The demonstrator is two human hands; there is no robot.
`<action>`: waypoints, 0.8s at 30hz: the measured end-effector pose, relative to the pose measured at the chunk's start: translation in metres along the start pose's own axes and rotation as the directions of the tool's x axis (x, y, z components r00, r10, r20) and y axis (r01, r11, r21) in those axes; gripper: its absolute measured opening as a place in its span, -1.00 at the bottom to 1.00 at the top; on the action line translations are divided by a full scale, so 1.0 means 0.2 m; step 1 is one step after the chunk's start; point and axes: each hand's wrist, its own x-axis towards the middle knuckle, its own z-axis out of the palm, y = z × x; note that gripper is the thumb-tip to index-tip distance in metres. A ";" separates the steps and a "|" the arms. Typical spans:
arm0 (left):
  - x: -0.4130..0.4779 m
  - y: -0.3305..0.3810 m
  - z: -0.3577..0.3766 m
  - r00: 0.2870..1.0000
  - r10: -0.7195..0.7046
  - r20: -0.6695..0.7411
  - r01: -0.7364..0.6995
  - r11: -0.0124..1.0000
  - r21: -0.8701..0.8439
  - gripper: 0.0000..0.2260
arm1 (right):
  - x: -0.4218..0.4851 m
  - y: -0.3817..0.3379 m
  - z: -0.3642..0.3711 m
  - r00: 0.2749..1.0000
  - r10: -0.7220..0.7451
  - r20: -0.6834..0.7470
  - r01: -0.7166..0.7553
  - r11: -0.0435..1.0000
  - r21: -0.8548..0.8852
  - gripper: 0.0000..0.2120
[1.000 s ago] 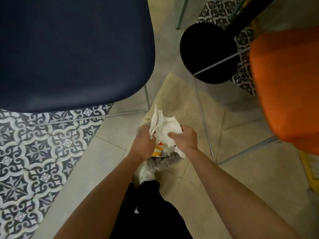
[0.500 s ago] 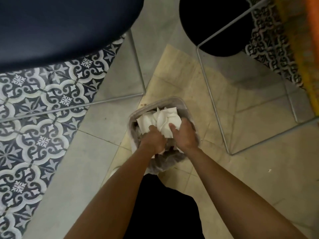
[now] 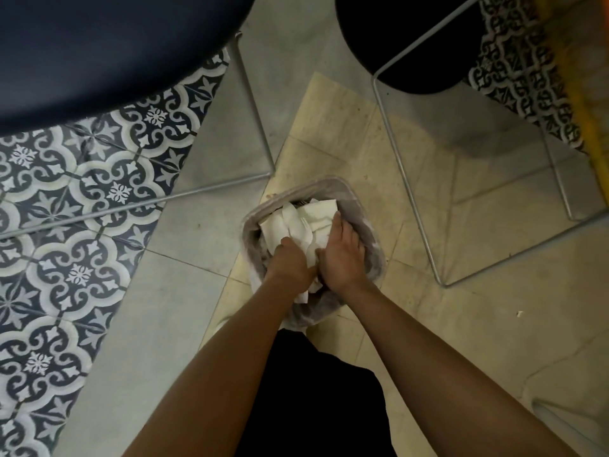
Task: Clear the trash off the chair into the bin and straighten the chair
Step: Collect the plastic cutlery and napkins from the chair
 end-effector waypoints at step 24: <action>-0.89 0.20 -0.75 0.897 0.163 -0.410 -0.218 0.972 -0.091 -0.61 | -0.53 -0.49 -0.91 0.958 -0.252 -0.134 0.264 0.962 0.076 -0.56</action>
